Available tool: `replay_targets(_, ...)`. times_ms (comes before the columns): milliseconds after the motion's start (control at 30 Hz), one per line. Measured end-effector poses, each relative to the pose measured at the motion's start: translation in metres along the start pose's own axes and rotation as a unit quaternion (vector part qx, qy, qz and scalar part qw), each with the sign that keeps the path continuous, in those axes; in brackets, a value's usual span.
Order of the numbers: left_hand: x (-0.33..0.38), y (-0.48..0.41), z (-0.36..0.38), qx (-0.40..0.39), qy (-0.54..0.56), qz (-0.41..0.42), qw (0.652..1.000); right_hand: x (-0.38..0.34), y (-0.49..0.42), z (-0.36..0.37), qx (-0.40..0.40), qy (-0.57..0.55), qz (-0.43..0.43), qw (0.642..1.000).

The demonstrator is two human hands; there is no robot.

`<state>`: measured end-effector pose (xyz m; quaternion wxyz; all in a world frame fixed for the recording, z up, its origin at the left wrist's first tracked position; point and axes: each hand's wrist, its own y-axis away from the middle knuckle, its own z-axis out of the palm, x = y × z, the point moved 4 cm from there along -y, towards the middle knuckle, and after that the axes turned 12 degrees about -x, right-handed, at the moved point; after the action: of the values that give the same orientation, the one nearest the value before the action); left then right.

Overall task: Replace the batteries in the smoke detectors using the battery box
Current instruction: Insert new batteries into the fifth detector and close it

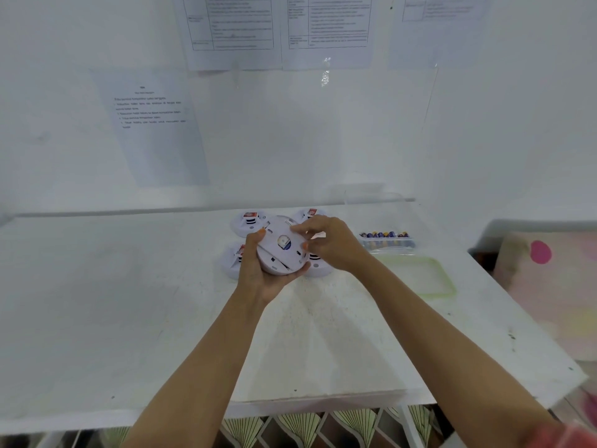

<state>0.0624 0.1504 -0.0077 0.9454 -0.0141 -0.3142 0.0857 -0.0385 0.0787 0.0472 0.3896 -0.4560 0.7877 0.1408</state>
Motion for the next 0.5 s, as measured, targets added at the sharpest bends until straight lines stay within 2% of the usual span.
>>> replay_targets(233,0.006,0.001,0.006,-0.021,0.016,0.008,1.000,0.003,-0.007,-0.006,0.031,0.021,-0.009,0.999)
replay_targets(500,0.010,0.002,0.004,-0.009,0.015,0.004,1.000,0.011,-0.009,0.003,0.055,-0.031,-0.023,0.998)
